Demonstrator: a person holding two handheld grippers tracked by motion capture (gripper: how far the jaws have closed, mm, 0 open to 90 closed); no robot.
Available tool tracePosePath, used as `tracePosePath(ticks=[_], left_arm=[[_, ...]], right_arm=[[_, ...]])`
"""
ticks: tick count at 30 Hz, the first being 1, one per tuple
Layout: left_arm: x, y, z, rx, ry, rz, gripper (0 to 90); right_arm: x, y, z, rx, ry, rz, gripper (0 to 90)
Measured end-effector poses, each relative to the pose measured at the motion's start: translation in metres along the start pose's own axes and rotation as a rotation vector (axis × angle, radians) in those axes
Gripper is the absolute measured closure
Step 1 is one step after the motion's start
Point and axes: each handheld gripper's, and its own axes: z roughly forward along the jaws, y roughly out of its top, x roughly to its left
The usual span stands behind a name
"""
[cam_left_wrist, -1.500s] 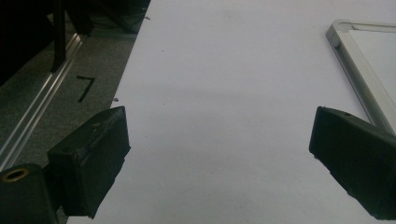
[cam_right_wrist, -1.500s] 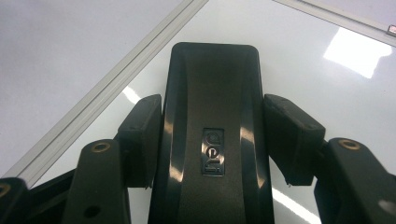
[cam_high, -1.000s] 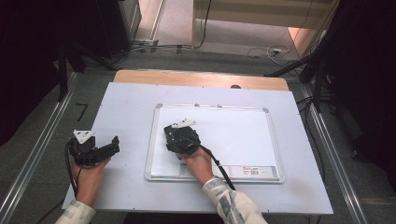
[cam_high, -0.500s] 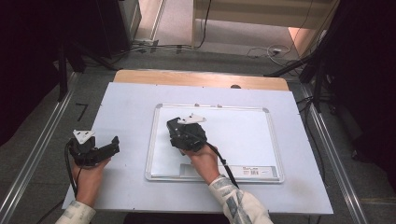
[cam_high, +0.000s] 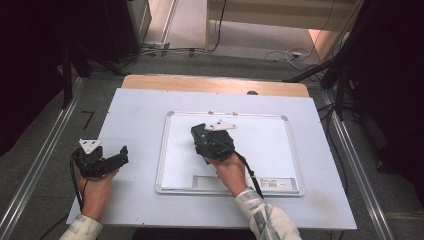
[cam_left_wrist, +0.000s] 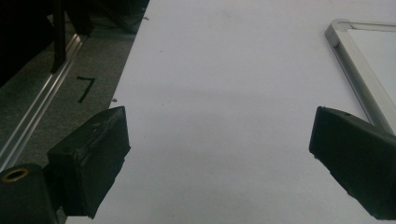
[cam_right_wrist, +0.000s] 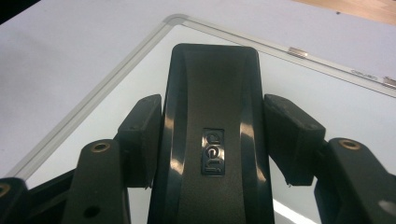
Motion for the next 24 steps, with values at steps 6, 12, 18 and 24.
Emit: tracePosePath(ticks=[6,12,18,24], left_arm=[[0.0,0.0,0.0,0.001,0.003,0.001,5.5],[-0.001,0.0,0.0,0.003,0.002,0.002,5.5],[-0.001,0.0,0.001,0.004,0.004,0.005,5.5],[-0.001,0.0,0.001,0.004,0.005,0.004,5.5]], right_arm=[[-0.016,-0.002,-0.008,-0.013,-0.025,0.021,38.4],[-0.028,-0.003,-0.014,-0.018,-0.049,0.025,38.4],[-0.042,-0.005,-0.02,-0.025,-0.068,0.049,38.4],[-0.055,-0.007,-0.024,-0.027,-0.095,0.064,38.4]])
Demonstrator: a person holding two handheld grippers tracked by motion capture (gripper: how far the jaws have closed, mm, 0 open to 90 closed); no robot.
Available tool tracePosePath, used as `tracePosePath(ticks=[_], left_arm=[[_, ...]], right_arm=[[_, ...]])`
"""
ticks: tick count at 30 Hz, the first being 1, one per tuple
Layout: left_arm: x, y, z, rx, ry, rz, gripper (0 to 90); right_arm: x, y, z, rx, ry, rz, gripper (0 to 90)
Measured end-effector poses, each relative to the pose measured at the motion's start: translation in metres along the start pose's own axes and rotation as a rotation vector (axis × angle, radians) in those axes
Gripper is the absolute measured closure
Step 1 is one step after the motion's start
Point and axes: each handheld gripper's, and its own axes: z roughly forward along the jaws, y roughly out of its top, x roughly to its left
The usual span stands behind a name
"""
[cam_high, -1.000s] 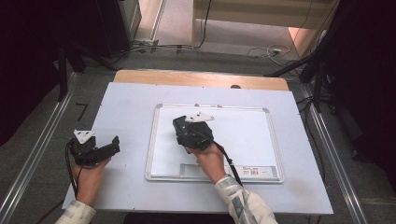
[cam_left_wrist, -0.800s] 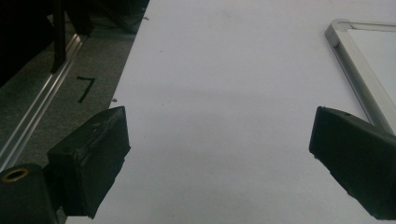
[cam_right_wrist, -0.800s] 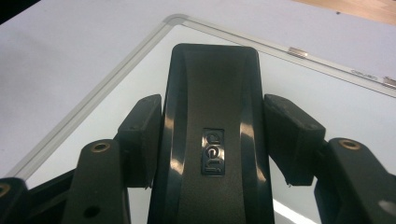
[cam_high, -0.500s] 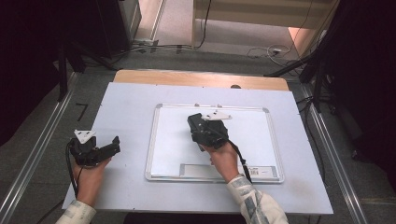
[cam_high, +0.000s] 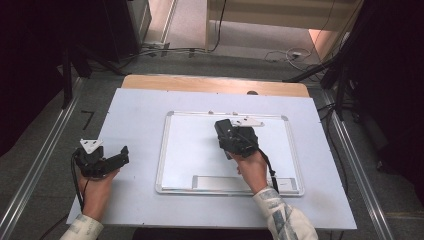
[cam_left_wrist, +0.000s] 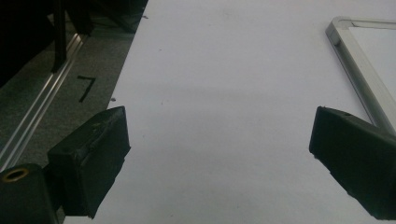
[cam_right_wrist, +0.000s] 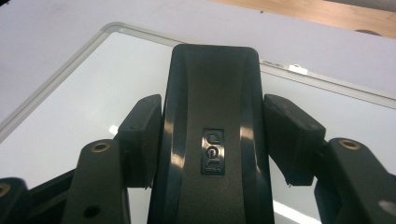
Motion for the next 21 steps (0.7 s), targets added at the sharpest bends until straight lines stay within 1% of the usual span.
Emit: tracePosePath(ticks=[11,21], left_arm=[[0.0,0.0,0.0,-0.001,0.001,-0.002,5.5],[0.0,0.0,0.0,0.0,0.002,-0.003,5.5]], right_arm=[[-0.03,-0.006,-0.007,0.007,-0.058,0.034,38.4],[-0.064,-0.011,-0.011,0.006,-0.124,0.069,38.4]])
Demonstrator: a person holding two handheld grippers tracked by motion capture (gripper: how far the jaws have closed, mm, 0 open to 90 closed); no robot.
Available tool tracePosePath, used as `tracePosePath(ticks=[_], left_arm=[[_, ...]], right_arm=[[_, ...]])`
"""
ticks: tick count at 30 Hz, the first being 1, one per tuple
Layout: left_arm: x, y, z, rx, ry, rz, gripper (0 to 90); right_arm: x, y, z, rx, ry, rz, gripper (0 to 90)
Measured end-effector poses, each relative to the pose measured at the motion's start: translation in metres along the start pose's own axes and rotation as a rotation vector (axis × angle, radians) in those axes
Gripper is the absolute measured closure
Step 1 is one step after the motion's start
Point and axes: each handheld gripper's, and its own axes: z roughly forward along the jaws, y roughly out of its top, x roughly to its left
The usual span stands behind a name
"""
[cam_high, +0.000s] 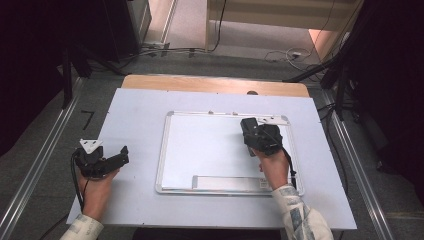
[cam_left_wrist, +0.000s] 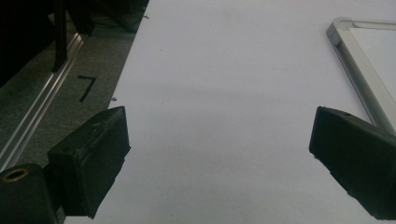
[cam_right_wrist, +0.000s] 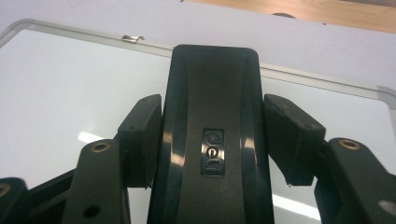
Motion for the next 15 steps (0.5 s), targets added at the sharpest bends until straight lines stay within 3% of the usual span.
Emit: tracePosePath(ticks=[15], left_arm=[[0.0,0.0,0.0,-0.004,0.001,-0.003,5.5]], right_arm=[[-0.052,-0.004,0.006,0.008,-0.117,0.08,38.4]])
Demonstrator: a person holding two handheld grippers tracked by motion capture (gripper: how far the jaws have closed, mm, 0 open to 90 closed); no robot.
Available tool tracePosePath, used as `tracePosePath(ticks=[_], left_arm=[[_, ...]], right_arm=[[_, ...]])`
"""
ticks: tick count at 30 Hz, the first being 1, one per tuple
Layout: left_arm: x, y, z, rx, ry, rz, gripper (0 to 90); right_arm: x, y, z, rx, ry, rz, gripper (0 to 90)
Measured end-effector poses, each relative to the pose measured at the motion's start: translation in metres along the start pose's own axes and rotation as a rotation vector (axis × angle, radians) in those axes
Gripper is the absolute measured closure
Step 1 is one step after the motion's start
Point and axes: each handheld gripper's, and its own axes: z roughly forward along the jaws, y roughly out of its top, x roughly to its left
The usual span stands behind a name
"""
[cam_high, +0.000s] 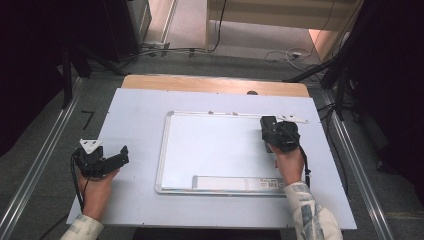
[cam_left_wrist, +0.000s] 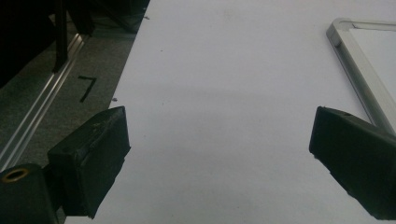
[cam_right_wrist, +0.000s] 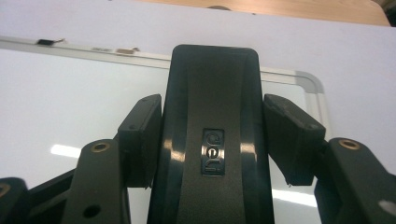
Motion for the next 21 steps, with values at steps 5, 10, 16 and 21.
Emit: tracePosePath(ticks=[5,10,16,21], left_arm=[[0.0,0.0,0.0,0.003,0.0,0.003,5.5],[0.0,0.0,0.0,0.005,0.002,0.003,5.5],[-0.001,0.0,0.0,0.005,0.0,0.005,5.5],[0.0,0.0,0.001,0.008,0.002,0.004,5.5]], right_arm=[[-0.017,0.001,0.012,0.014,-0.045,0.031,38.4],[-0.031,0.0,0.023,0.037,-0.07,0.049,38.4],[-0.036,0.0,0.034,0.056,-0.087,0.022,38.3],[-0.039,-0.002,0.044,0.08,-0.082,0.033,38.3]])
